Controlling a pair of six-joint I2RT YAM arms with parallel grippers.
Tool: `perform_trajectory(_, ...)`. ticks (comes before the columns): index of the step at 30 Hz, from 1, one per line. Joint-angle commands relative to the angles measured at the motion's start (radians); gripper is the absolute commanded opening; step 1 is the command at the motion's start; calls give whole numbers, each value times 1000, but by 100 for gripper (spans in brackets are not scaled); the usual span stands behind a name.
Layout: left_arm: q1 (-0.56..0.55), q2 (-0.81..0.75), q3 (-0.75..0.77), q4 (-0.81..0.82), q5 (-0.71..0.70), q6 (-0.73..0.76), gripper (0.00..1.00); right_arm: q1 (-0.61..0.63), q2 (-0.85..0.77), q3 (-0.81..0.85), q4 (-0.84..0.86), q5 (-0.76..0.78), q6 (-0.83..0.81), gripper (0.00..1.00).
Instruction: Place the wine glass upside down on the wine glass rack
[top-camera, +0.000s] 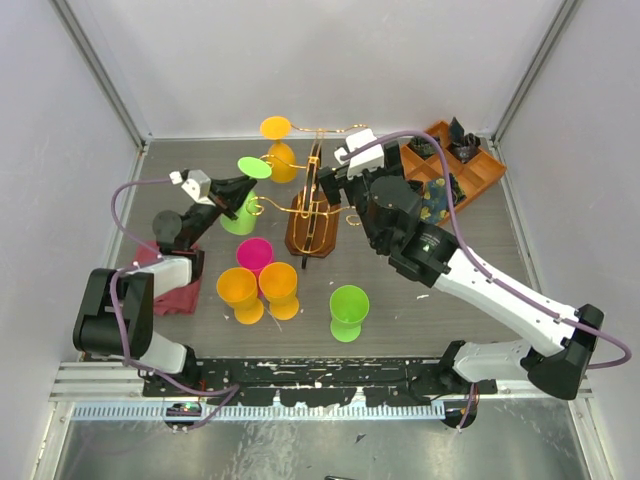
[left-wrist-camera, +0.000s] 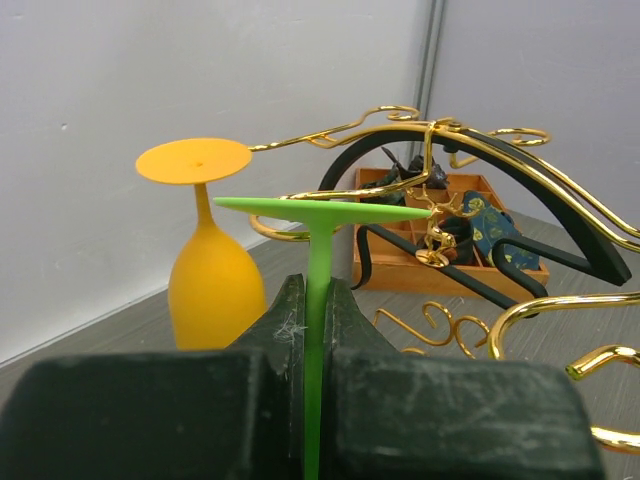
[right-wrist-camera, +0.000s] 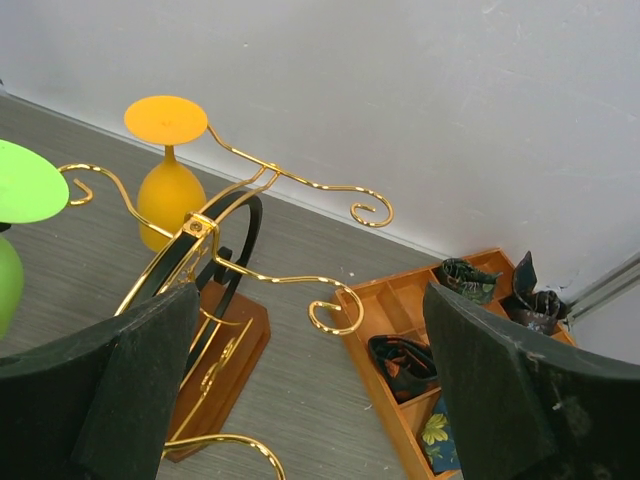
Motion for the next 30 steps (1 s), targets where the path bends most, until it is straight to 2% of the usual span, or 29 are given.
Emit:
perform_trajectory(1,-23,-21,8,63,-21,46,0,4,-52,-7,35,4,-7,99)
perform_trajectory(12,-100,76,65,63,-72,75,0,4,-88,-29,21,11,1,99)
perform_trajectory(20,-161,126,124,64,-162,100,0,4,-112,-46,17,19,0,99)
perform_trajectory(30,-187,163,144,65,-246,98,0,4,-110,-54,17,21,-25,100)
